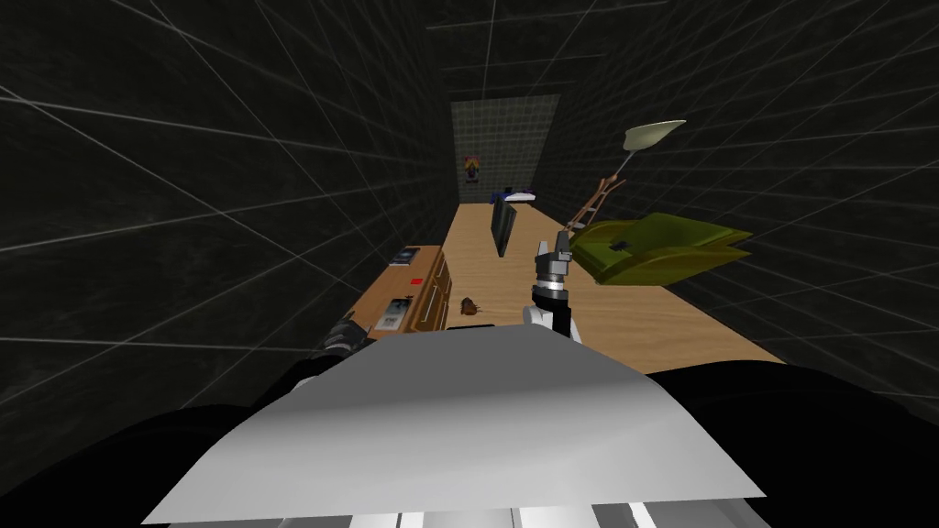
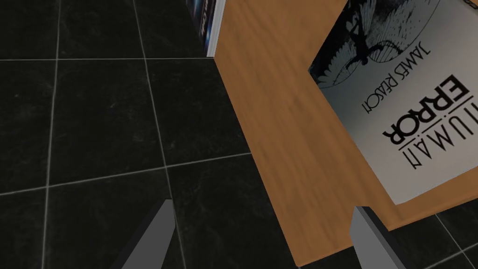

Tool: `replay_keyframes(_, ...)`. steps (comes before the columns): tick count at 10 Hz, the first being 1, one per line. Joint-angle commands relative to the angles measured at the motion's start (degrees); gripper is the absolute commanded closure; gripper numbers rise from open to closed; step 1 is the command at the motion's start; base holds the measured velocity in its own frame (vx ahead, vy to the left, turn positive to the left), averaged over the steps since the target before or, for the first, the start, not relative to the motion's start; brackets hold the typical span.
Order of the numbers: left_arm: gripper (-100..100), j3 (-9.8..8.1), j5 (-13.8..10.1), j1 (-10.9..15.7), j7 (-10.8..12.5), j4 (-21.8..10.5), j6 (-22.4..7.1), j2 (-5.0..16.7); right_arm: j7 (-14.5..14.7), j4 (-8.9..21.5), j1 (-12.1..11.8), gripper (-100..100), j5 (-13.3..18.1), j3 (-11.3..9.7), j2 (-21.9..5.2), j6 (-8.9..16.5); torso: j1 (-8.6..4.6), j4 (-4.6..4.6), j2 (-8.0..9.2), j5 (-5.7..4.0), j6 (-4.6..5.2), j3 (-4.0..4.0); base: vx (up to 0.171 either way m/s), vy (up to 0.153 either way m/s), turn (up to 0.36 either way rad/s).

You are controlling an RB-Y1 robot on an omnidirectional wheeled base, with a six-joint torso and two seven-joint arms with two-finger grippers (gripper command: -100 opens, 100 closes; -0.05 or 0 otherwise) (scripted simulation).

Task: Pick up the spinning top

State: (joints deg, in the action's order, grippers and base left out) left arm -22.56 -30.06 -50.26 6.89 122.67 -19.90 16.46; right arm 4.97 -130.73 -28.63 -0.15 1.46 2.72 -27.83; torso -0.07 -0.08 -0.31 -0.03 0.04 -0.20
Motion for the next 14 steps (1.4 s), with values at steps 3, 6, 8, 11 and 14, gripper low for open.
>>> replay_keyframes(3,-100,-1.04,-2.2,-2.8,2.3,-0.5,-5.6,0.1,0.0,0.0,0.0,0,0.0,0.0,0.0,0.0,-0.01,-0.02,-0.13,0.00,0.00,-0.07,0.129,-0.029,0.023)
replay_keyframes(6,-100,-1.46,-3.2,-4.1,3.6,-0.8,-9.1,0.1,0.0,0.0,0.0,0,0.0,0.0,0.0,0.0,-0.01,-0.08,-0.44,0.01,-0.01,-0.23,0.167,-0.029,0.015)
replay_keyframes(8,-100,-1.83,-4.1,-5.4,4.9,-1.1,-11.8,0.0,0.0,0.0,0.0,0,0.0,0.0,0.0,0.0,0.03,-0.07,-0.34,0.01,-0.01,-0.19,0.142,-0.021,0.016)
replay_keyframes(11,-100,-2.36,-5.8,-7.8,7.6,-1.5,-16.8,-0.2,0.0,0.0,0.0,0,0.0,0.0,0.0,0.0,0.03,-0.06,-0.24,0.01,0.00,-0.14,0.156,-0.023,0.011)
replay_keyframes(14,-100,-2.69,-7.1,-10.1,10.3,-1.9,-21.0,-0.6,0.0,0.0,0.0,0,0.0,0.0,0.0,0.0,0.01,-0.13,-0.53,0.00,0.01,-0.32,0.224,-0.021,0.013)
